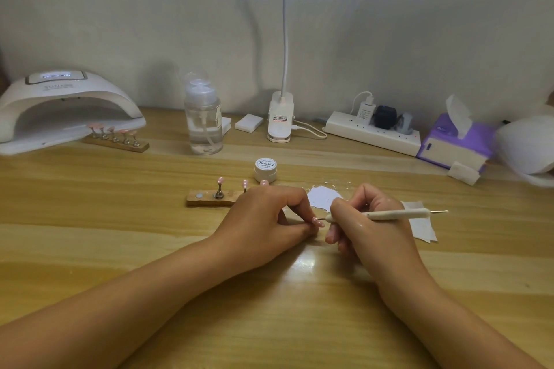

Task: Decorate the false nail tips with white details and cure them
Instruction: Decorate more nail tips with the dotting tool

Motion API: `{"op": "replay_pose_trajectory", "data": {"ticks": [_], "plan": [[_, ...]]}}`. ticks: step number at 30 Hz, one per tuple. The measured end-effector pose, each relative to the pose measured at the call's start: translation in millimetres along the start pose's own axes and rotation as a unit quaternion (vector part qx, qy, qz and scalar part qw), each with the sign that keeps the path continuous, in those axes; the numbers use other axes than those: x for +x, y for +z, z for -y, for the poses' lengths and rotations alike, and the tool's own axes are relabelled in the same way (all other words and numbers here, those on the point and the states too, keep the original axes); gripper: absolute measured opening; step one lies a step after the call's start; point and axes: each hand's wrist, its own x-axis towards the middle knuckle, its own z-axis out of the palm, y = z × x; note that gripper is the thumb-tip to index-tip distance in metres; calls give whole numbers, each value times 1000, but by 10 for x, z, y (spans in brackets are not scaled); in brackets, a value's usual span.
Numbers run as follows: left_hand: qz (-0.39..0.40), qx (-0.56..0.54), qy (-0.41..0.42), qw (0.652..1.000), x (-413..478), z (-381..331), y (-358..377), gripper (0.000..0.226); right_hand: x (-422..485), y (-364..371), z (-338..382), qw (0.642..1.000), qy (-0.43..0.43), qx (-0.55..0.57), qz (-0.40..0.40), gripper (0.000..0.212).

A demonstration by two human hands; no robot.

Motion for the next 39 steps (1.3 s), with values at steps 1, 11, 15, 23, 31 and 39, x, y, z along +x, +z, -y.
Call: {"op": "replay_pose_trajectory", "data": {"ticks": [1, 11, 15, 23, 31, 39], "plan": [[1, -2, -1, 1000, -1, 2, 1, 13, 0, -2, -3, 1000, -1, -2, 0, 23], [6, -5, -1, 1000, -7, 7, 1, 16, 9, -13, -27, 1000, -9, -1, -4, 23], [8, -14, -6, 1000, -7, 21, 11, 13, 0, -9, -16, 1000, -12, 6, -3, 23], [-16, -46, -14, 999, -12, 34, 55, 14, 17, -93, 27, 977, -75, 139, -141, 31], [-31, -38, 46, 998, -64, 35, 57, 12, 114, -254, -15, 976, -160, -53, -141, 21], [-137, -55, 70, 987, -114, -105, -112, 8, 153, -357, -115, 918, -185, -334, -111, 33]]}}
